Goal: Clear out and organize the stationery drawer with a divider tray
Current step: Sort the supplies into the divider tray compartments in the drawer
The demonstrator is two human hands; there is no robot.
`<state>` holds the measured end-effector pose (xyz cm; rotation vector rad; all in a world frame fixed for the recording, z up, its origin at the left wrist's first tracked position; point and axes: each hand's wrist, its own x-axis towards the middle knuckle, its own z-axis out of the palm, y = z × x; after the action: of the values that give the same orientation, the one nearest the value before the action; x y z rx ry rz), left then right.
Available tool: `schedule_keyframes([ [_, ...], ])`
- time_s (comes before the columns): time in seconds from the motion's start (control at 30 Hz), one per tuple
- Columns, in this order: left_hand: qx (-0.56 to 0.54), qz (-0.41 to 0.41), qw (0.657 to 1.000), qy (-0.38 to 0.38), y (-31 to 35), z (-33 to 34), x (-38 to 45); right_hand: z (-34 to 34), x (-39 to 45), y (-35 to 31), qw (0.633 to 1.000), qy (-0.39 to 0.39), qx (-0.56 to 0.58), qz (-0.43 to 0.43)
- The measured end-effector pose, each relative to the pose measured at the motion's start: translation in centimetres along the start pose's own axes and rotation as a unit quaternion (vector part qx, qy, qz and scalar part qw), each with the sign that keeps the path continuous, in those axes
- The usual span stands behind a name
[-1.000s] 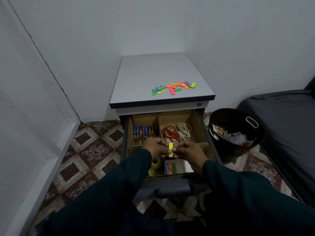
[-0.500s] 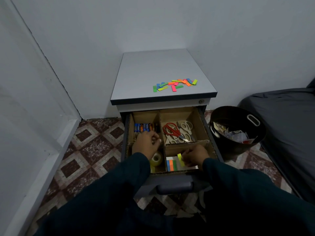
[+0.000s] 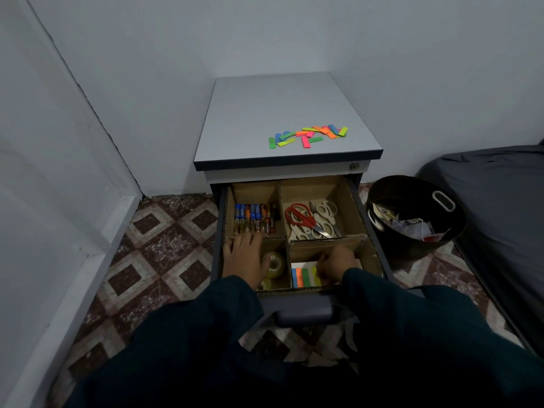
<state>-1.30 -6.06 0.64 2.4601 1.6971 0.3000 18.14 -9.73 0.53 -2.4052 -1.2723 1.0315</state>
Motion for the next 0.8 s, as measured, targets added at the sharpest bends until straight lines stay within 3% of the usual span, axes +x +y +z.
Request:
schedule_keyframes([
  [0.43, -0.014, 0.006, 1.000, -0.009, -0.06, 0.07, -0.06, 0.41, 0.41, 0.44, 0.999, 0.007, 0.038, -0.011],
  [0.8, -0.023, 0.003, 1.000, -0.010, 0.00, 0.05, -0.01, 0.11, -0.09, 0.16, 0.999, 0.000, 0.002, -0.041],
])
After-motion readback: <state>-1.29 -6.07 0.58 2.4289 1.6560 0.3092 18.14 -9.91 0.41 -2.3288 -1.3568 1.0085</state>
